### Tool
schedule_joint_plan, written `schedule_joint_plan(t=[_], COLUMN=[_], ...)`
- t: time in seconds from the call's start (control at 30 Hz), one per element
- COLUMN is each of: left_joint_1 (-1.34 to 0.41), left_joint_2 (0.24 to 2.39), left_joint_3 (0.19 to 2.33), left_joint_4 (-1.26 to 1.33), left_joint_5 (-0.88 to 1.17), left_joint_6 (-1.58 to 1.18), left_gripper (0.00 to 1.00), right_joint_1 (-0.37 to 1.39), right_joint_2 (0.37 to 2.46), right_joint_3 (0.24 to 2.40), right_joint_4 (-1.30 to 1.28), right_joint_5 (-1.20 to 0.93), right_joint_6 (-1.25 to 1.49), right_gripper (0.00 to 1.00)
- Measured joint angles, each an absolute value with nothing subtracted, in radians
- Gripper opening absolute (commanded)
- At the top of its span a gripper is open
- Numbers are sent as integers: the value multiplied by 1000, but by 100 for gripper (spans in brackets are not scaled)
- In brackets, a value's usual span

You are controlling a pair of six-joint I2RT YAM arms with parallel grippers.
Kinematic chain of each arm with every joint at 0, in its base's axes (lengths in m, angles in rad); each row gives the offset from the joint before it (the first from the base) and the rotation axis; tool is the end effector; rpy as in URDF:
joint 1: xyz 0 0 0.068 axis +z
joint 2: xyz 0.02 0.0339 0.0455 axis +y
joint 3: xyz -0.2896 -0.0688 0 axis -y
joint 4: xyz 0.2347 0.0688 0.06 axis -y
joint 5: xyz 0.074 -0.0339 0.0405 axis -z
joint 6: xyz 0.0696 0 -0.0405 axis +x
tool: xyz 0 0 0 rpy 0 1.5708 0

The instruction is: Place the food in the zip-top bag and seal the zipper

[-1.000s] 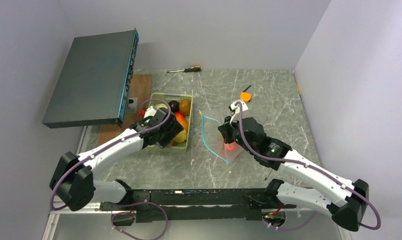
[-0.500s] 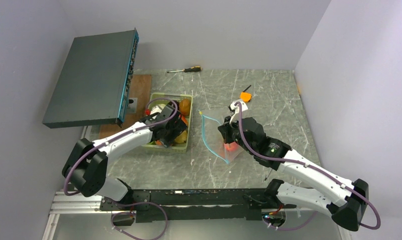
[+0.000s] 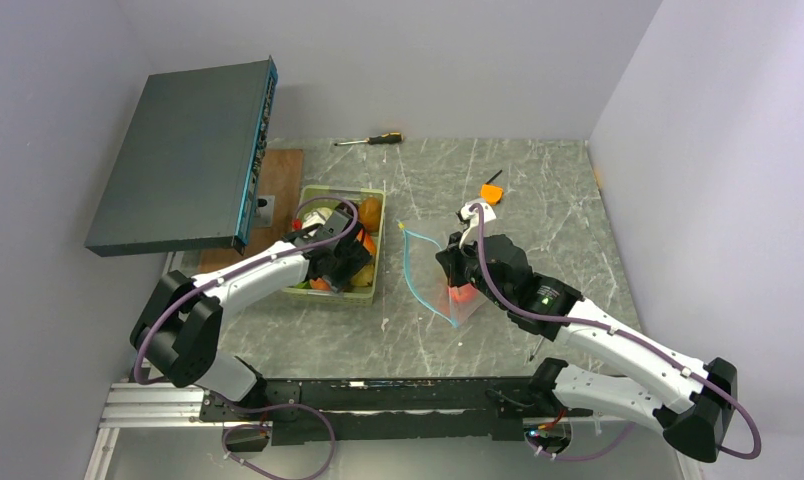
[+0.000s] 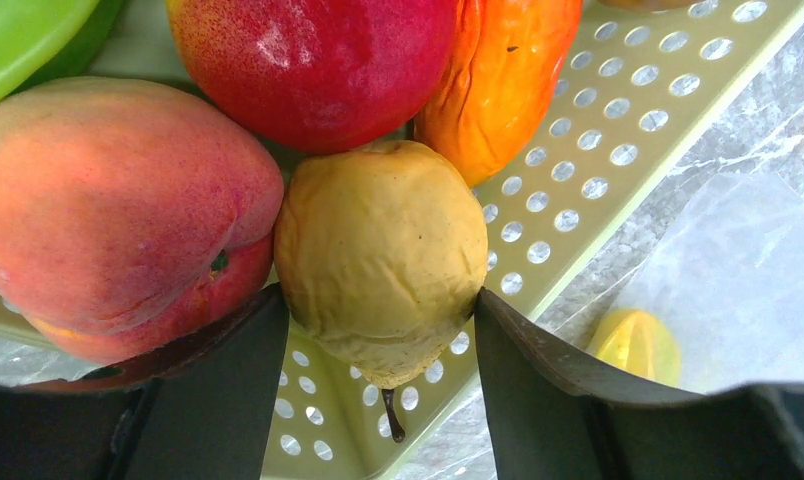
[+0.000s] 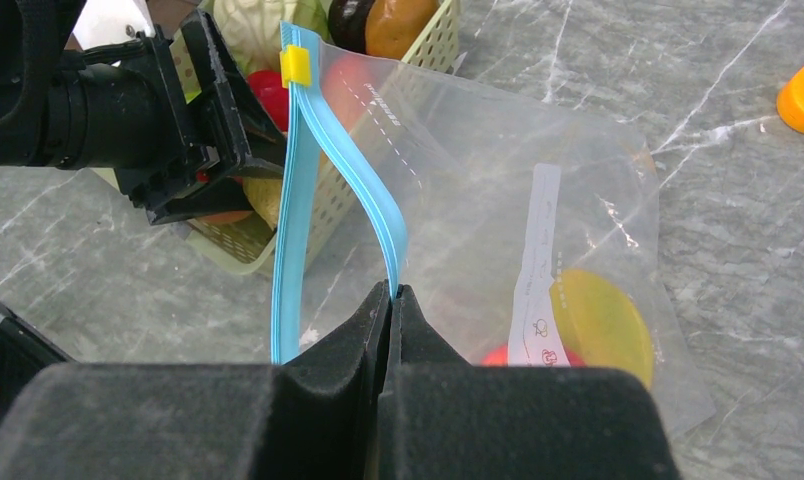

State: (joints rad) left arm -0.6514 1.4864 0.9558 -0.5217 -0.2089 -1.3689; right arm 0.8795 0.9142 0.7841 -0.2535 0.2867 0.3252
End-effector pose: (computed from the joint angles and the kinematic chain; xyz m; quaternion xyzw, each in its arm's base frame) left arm 0.2464 -0.1697 0.2116 -0.3625 0.8907 -0.1623 0.2209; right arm 0.1518 0.1525 0.3192 -0.1476 0.8110 0.2161 0.5233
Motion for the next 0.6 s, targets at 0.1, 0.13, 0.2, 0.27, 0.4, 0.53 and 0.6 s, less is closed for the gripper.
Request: schedule_joint_plan(t=[0.1, 0.13, 0.2, 0.27, 0.4, 0.53, 0.6], left_joint_1=[-651, -651, -651, -651, -651, -651, -651], left_joint_2=[1486, 1486, 1486, 1485, 1457, 1377, 1341], left_joint_3=[956, 956, 956, 956, 960, 964, 972], left_joint_4=[-522, -521, -521, -521, -537, -564, -570], left_joint_5=[-208, -208, -207, -207, -208, -216, -222], left_joint_6=[-1369, -1367, -1362, -1348, -1327, -1293, -1267], left_gripper=[59, 56, 52, 52, 51, 50, 51], right_joint_1=[879, 879, 879, 879, 879, 879, 879], right_joint_2=[914, 914, 914, 914, 914, 914, 914], right_joint_3=[784, 784, 784, 784, 784, 784, 784], right_joint_4=[-253, -253, -253, -253, -253, -253, -253], right_joint_5=[287, 287, 287, 287, 287, 287, 287], right_joint_6=[325, 325, 325, 325, 325, 325, 325], right_gripper=[0, 0, 0, 0, 0, 0, 0])
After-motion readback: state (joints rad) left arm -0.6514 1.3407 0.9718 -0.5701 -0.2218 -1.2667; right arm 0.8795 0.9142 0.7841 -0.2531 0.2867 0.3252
